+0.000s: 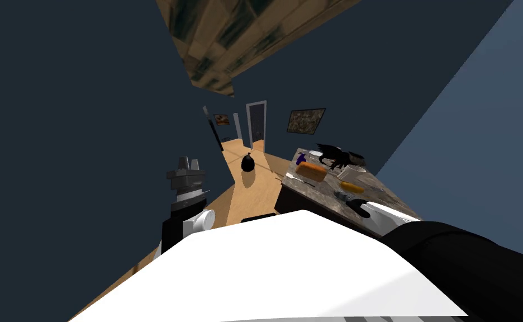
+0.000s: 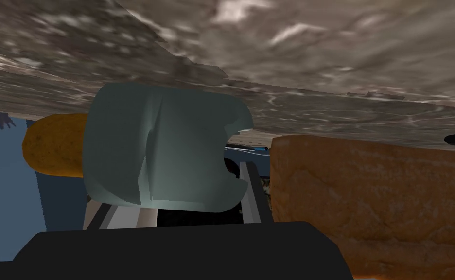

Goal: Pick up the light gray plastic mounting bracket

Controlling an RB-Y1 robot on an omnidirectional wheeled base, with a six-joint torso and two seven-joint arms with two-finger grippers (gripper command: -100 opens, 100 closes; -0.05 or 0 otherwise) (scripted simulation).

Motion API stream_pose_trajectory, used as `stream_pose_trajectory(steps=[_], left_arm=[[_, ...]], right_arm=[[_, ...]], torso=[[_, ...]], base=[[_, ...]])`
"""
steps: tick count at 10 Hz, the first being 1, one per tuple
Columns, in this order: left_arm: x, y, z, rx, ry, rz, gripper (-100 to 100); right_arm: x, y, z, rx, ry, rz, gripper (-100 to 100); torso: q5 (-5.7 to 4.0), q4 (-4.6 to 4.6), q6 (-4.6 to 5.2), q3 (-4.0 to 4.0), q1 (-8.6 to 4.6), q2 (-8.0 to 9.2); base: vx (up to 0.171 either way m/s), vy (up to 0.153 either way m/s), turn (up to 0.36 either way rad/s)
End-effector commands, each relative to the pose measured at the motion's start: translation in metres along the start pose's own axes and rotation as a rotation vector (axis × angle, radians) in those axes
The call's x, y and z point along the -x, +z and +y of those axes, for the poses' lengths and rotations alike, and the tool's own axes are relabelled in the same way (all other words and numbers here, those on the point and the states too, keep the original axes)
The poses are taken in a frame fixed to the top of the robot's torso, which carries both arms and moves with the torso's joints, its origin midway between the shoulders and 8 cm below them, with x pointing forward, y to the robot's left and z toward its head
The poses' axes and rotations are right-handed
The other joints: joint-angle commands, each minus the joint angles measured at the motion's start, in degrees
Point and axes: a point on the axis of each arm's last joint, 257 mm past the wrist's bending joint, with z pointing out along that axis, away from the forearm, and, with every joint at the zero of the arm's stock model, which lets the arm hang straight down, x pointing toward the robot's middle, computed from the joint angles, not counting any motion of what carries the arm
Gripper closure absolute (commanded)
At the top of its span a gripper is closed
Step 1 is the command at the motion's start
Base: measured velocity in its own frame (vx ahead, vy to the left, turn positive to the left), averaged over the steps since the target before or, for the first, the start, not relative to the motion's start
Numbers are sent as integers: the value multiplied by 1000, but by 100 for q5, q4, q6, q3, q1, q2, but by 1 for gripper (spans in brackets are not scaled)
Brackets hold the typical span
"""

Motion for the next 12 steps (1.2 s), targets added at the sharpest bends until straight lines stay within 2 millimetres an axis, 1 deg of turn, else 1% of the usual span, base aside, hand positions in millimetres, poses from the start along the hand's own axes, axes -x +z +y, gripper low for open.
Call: stream_pose_trajectory(steps=[1,3,4,6,7,10,11,12], left_arm=[[0,0,0,0,0,0,0],[0,0,0,0,0,0,0],[0,0,0,0,0,0,0],[0,0,0,0,0,0,0],[0,0,0,0,0,0,0],[0,0,0,0,0,0,0],[0,0,0,0,0,0,0],[0,0,0,0,0,0,0]], right_arm=[[9,4,28,65,-40,-5,100],[20,10,62,144,-91,-16,100],[20,10,62,144,-91,-16,100],[31,12,95,220,-144,-30,100],[31,12,95,220,-144,-30,100],[47,13,141,329,-227,-56,100],[45,13,128,305,-208,-49,100],[46,13,129,309,-213,-49,0]], torso=[[0,0,0,0,0,0],[6,-3,-14,-14,14,-25],[3,-6,-8,-18,12,-31],[5,-2,-14,-7,8,-12],[5,-2,-19,-9,13,-16],[5,-1,-10,-5,4,-8],[10,-1,-15,-9,12,-16],[6,0,-26,-2,5,-1]], base=[[156,40,-417],[166,30,-464],[120,36,-277],[109,43,-319],[92,31,-240],[109,40,-398],[55,36,-87],[8,7,15]])
